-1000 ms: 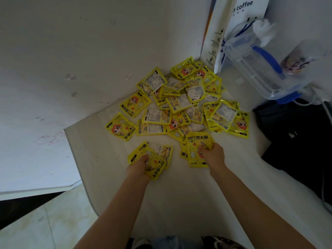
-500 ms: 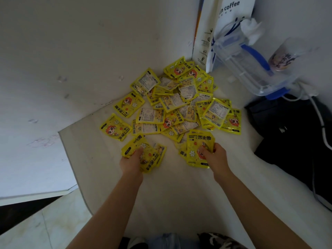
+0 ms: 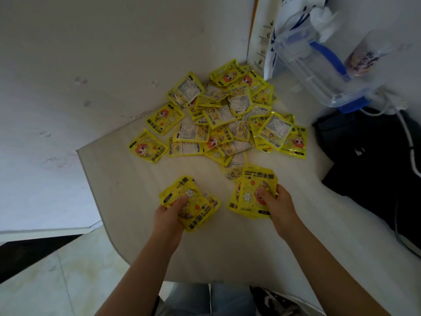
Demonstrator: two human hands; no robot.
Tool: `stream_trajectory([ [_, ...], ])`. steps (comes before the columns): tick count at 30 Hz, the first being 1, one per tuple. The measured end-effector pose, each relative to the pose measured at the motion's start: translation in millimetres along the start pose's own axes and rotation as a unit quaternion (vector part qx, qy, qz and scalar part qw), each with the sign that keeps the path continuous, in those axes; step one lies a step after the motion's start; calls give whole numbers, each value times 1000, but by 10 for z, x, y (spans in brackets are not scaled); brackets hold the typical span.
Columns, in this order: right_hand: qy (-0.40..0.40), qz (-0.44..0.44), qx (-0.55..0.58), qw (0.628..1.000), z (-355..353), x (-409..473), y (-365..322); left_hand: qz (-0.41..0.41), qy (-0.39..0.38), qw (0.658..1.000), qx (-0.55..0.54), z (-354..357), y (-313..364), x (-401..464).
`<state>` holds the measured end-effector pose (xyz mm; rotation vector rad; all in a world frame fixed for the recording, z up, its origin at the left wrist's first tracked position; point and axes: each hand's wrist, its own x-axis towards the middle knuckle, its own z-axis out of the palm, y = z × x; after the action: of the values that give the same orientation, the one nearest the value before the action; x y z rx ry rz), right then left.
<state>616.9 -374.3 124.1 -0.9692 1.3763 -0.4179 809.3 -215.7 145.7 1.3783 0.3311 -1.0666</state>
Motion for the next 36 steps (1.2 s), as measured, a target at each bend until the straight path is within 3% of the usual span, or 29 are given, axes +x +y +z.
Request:
stream_trajectory([
  [8, 4, -2, 40, 999, -16, -559, 336, 1, -61, 996, 66, -296, -146, -206],
  [20, 105, -5, 212, 972, -34, -2122, 1310, -47, -183, 965, 180, -1076, -318, -703],
  [27, 188, -19, 273, 943, -185, -2967, 1870, -25, -252, 918, 304, -1112, -691, -1133],
  [36, 307, -17, 330, 892, -808, -4081, 2887, -32, -353, 839, 414, -1003, -1724, -1898],
])
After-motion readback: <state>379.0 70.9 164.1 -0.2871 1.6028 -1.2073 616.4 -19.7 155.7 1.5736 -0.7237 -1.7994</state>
